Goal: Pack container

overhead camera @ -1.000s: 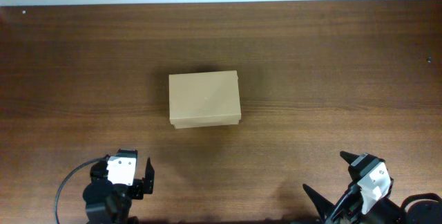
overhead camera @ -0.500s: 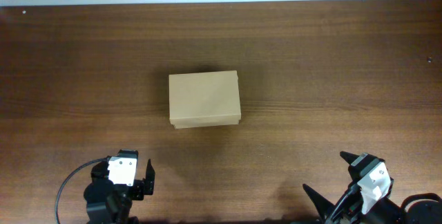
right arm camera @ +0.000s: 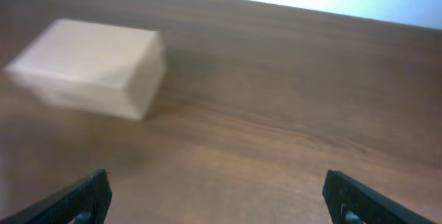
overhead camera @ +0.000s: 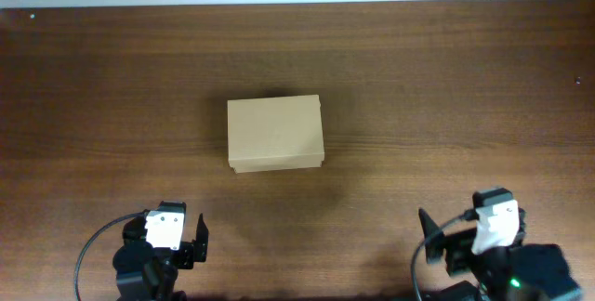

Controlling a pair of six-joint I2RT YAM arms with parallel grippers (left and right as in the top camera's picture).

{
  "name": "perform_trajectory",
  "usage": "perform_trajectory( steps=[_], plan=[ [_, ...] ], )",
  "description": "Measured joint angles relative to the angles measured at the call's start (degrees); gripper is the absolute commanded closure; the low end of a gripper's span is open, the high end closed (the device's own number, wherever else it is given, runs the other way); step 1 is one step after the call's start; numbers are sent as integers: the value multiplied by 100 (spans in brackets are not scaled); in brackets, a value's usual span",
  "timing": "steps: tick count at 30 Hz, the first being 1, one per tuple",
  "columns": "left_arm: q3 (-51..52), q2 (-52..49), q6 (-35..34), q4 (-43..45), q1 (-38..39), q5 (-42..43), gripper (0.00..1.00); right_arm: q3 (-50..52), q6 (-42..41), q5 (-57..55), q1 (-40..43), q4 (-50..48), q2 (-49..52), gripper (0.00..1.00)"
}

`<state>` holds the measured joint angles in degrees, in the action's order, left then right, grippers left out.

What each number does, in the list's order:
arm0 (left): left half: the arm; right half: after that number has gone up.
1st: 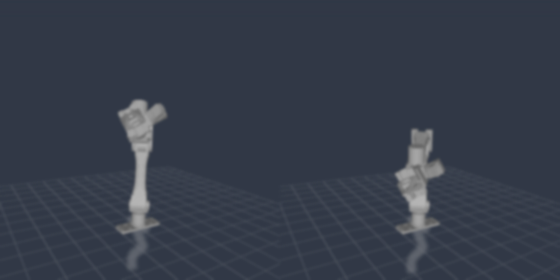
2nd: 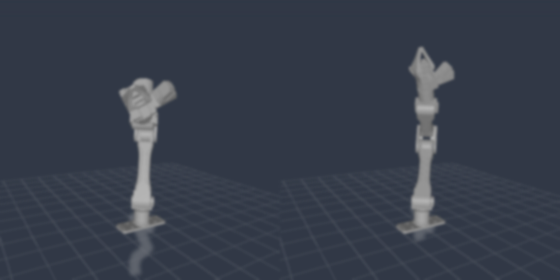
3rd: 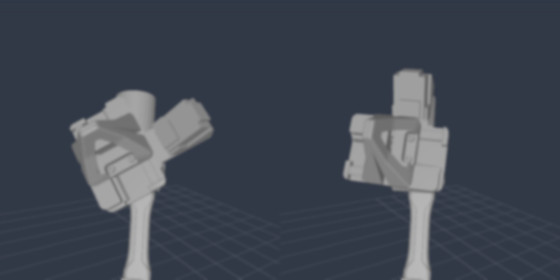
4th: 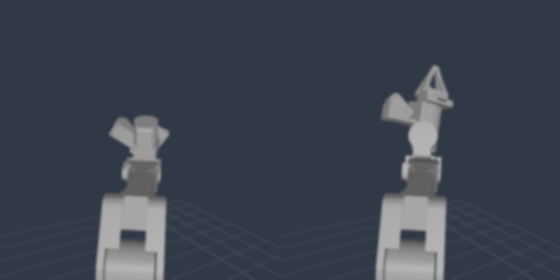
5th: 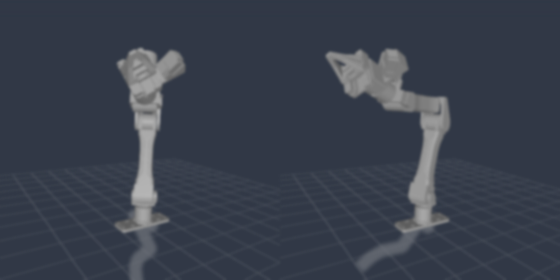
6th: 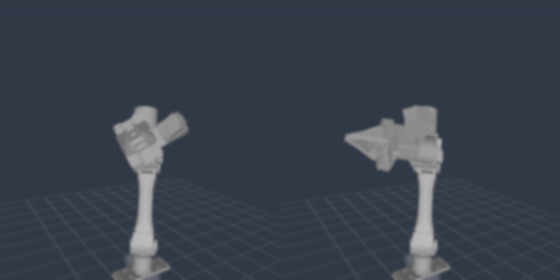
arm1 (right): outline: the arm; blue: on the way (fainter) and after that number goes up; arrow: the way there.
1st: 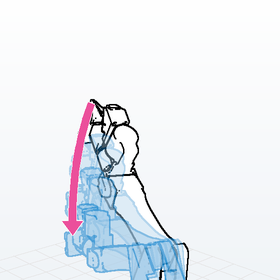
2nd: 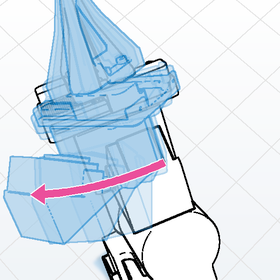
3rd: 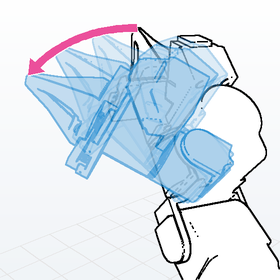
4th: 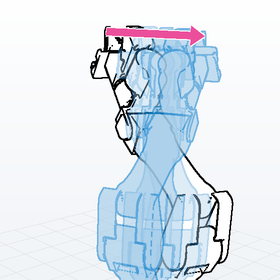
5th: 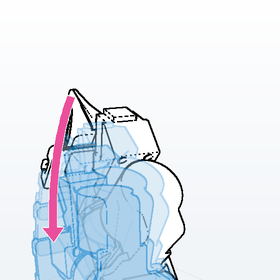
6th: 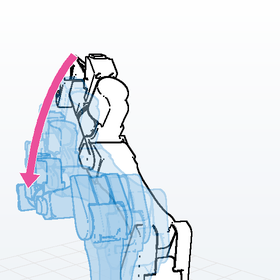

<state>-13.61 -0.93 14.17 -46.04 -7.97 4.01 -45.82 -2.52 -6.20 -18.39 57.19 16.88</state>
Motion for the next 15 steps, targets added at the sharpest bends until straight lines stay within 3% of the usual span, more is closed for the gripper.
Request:
perform_trajectory(
  steps=[7, 15],
  plan=[
    [2, 4, 0, 0, 0, 0, 0, 1766, 0, 114, 1080, -782, -765, 1],
    [2, 4, 0, 0, 0, 0, 1, 2745, -2, 619, 1740, -868, -1423, 1]
  ],
)
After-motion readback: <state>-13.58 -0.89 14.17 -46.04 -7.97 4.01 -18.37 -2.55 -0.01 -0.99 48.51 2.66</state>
